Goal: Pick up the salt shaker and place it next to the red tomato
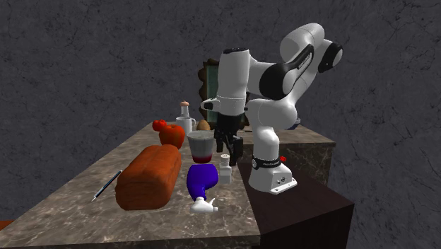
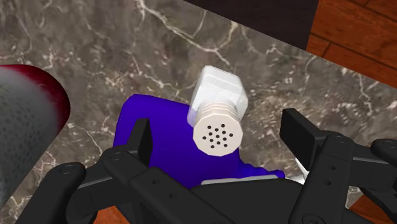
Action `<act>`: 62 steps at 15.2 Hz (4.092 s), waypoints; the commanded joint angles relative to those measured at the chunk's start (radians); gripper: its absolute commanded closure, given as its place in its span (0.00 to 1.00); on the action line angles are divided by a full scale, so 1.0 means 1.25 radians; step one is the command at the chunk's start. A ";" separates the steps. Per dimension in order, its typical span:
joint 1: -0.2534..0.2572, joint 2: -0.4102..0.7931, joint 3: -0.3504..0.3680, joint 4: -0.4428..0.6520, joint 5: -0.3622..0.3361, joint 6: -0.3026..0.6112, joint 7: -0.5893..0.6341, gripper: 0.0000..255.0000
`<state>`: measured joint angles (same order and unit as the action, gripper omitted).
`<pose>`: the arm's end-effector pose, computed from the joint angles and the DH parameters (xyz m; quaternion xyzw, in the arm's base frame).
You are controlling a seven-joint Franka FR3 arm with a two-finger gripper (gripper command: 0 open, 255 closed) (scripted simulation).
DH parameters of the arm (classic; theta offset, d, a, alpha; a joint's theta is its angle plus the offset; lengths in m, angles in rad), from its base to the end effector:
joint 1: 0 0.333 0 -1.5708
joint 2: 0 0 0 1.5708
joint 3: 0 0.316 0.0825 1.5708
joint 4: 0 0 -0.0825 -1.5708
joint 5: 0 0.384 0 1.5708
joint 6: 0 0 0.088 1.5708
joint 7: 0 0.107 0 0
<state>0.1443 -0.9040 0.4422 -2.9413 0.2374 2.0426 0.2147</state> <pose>0.2386 0.1384 0.3687 0.9966 0.0479 0.0096 0.0671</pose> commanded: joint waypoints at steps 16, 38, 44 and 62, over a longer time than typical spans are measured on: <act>-0.003 -0.018 -0.012 0.023 -0.010 -0.041 -0.004 1.00; -0.034 -0.059 -0.083 0.237 -0.074 -0.291 -0.026 1.00; -0.042 -0.050 -0.096 0.305 -0.087 -0.349 -0.031 1.00; -0.199 0.129 -0.396 0.364 -0.324 -0.206 -0.337 1.00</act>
<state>-0.0935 -0.7593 -0.0300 -2.4998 -0.1522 1.7791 -0.1823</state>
